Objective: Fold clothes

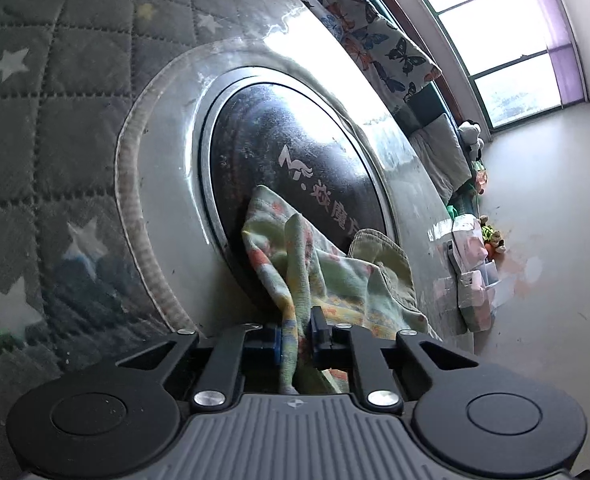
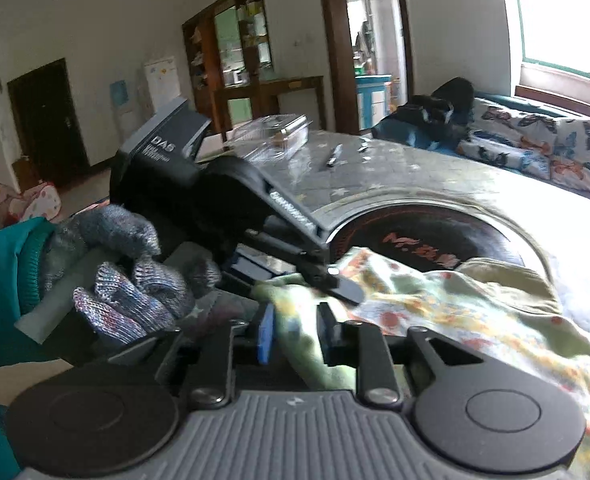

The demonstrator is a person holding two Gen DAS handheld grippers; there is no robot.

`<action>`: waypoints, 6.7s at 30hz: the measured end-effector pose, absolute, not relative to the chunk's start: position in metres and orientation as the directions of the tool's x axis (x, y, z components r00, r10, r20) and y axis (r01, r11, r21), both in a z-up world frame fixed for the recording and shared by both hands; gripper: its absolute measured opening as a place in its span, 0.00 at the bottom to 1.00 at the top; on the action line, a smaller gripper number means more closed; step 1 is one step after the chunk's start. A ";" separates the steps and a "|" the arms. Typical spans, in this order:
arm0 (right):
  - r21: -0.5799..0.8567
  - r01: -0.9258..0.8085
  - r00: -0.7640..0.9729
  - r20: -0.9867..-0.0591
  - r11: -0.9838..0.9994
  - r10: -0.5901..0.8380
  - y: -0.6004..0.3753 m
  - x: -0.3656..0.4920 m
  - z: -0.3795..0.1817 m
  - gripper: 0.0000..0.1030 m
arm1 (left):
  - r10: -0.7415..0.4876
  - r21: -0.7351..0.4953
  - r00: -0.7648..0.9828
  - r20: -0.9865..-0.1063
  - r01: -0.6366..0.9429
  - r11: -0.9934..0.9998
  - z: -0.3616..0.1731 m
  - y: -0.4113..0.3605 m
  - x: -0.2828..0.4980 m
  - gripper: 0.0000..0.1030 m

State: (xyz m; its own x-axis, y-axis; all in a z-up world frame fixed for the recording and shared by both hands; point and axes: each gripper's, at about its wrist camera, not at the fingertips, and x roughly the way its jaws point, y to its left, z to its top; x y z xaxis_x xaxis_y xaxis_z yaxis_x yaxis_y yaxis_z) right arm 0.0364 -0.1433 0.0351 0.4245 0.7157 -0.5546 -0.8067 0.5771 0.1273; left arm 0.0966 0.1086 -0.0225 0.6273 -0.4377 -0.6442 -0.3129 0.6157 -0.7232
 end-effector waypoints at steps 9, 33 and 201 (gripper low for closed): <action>0.088 -0.623 0.600 -0.583 0.777 0.547 -0.210 0.069 0.031 0.26 | -0.415 -0.690 0.629 -0.658 -0.282 0.666 -0.019 0.104 0.096 0.13; 0.178 -0.295 0.709 -0.618 0.939 0.340 -0.298 0.128 -0.011 0.35 | -0.382 -0.638 0.627 -0.679 -0.245 0.730 -0.016 0.093 0.104 0.13; 0.035 0.067 0.734 -0.678 0.997 -0.026 -0.350 -0.001 -0.004 1.00 | -0.323 -0.129 0.608 -0.726 0.340 0.931 0.014 -0.140 0.056 1.00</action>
State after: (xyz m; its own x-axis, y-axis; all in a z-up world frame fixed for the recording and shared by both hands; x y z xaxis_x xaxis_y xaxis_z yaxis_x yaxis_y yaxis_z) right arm -0.0015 -0.3502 -0.0043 0.7345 -0.0256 -0.6782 0.0666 0.9972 0.0345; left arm 0.0562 -0.1397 0.0142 0.6078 -0.3226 -0.7256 0.3405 0.9314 -0.1289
